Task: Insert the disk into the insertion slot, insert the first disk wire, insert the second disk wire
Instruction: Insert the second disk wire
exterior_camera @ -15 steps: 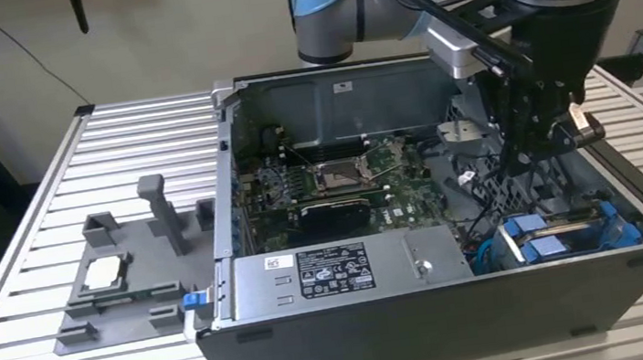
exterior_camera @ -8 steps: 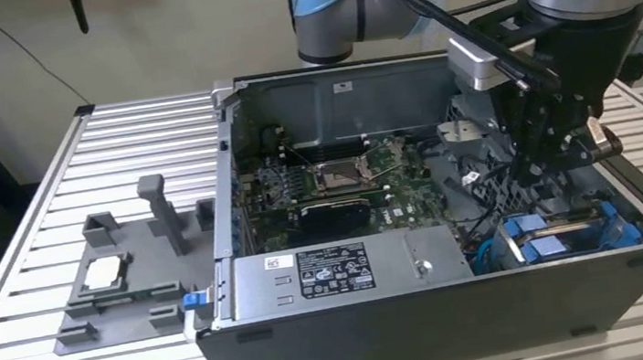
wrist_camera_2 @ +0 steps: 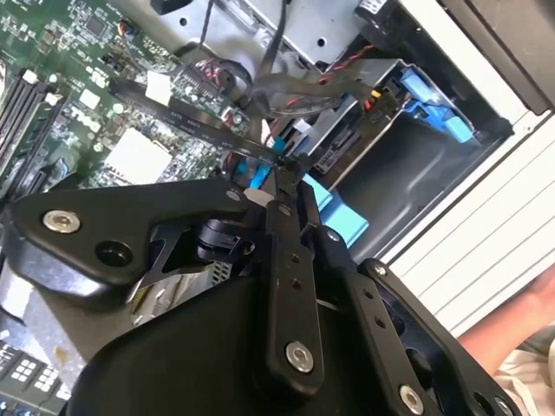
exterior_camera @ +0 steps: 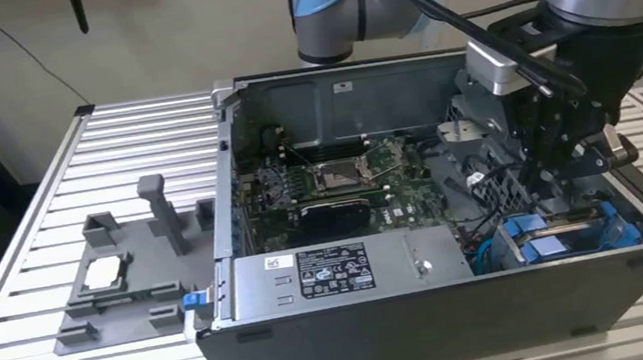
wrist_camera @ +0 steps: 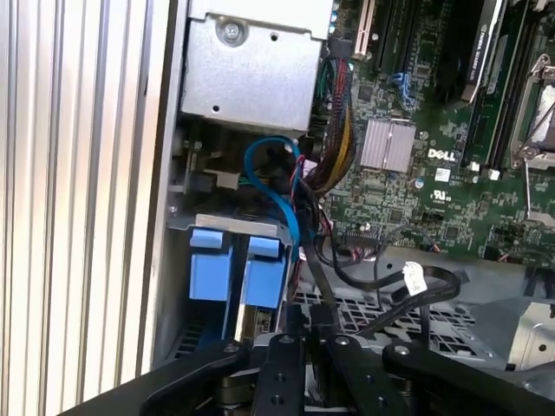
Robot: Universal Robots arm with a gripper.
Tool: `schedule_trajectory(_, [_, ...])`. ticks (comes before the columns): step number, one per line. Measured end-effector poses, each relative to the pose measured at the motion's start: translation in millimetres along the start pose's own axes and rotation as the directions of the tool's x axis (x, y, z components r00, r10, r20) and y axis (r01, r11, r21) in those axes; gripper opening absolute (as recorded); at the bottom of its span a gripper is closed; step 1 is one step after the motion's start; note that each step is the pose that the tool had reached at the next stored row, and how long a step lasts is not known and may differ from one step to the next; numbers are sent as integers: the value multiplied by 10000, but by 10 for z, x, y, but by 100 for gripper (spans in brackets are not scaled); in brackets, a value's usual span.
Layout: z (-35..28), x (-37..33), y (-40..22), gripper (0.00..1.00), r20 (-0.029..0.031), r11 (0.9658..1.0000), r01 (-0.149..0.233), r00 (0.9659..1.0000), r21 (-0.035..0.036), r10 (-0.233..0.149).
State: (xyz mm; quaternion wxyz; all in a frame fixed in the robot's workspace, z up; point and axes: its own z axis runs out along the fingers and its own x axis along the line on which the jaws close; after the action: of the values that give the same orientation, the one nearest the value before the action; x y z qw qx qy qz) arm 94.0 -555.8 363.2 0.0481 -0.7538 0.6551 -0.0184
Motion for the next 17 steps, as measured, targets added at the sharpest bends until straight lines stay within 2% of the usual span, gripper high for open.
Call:
schedule_trajectory(1, [4,16,-16,16,5,10000,-2,10000,-27,2])
schedule_trajectory(5, [28,73,-57,16,36,9997,-12,10000,-241,13])
schedule_trajectory(9, [59,124,-94,16,63,9991,-20,10000,-419,23])
schedule_trajectory(10, [67,136,-104,16,69,9990,-22,10000,-457,25])
schedule_trajectory(14, [104,181,-154,16,85,9985,-26,10000,-540,30])
schedule_trajectory(17, [124,208,-203,16,107,9976,-32,9999,-691,40])
